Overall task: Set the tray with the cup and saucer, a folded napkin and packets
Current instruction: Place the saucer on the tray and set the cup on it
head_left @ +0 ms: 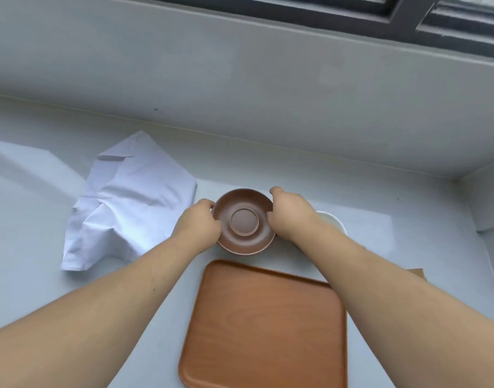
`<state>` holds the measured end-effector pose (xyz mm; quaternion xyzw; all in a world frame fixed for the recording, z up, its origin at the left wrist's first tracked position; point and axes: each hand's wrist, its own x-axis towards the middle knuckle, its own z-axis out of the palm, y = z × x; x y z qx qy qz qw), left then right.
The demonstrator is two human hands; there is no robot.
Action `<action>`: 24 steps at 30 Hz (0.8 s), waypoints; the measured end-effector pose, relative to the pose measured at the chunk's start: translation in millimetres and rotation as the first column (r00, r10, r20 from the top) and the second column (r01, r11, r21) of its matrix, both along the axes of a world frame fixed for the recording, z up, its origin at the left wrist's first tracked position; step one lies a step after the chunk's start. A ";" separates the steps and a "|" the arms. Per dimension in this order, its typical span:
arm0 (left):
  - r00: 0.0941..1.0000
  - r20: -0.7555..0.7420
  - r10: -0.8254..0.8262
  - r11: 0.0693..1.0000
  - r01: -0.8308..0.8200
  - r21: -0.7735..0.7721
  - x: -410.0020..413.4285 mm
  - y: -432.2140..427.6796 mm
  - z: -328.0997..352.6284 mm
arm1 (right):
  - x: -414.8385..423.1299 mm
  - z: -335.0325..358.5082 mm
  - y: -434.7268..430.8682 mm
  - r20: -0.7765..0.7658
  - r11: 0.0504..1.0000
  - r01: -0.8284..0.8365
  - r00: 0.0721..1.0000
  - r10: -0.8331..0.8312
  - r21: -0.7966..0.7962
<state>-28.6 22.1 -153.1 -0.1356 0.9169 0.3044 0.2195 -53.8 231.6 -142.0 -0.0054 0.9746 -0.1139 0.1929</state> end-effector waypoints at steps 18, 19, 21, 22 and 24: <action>0.965 0.136 -0.225 0.947 0.184 0.262 112.6 1.5 -15.6 | 190.1 -15.5 31.7 0.185 0.828 0.472 0.881 -0.435 -0.304; 0.961 0.136 -0.241 0.945 0.200 0.260 115.4 4.2 -21.1 | 194.7 -19.8 34.0 0.190 0.821 0.484 0.875 -0.445 -0.305; 0.955 0.143 -0.261 0.941 0.219 0.259 119.0 9.4 -29.3 | 201.7 -26.3 38.3 0.196 0.818 0.494 0.869 -0.454 -0.295; 0.950 0.151 -0.272 0.940 0.229 0.253 120.1 11.6 -32.8 | 204.5 -29.1 40.1 0.198 0.821 0.493 0.869 -0.453 -0.288; 0.940 0.167 -0.297 0.939 0.255 0.230 121.6 14.6 -38.0 | 207.8 -32.6 43.2 0.202 0.833 0.482 0.875 -0.440 -0.273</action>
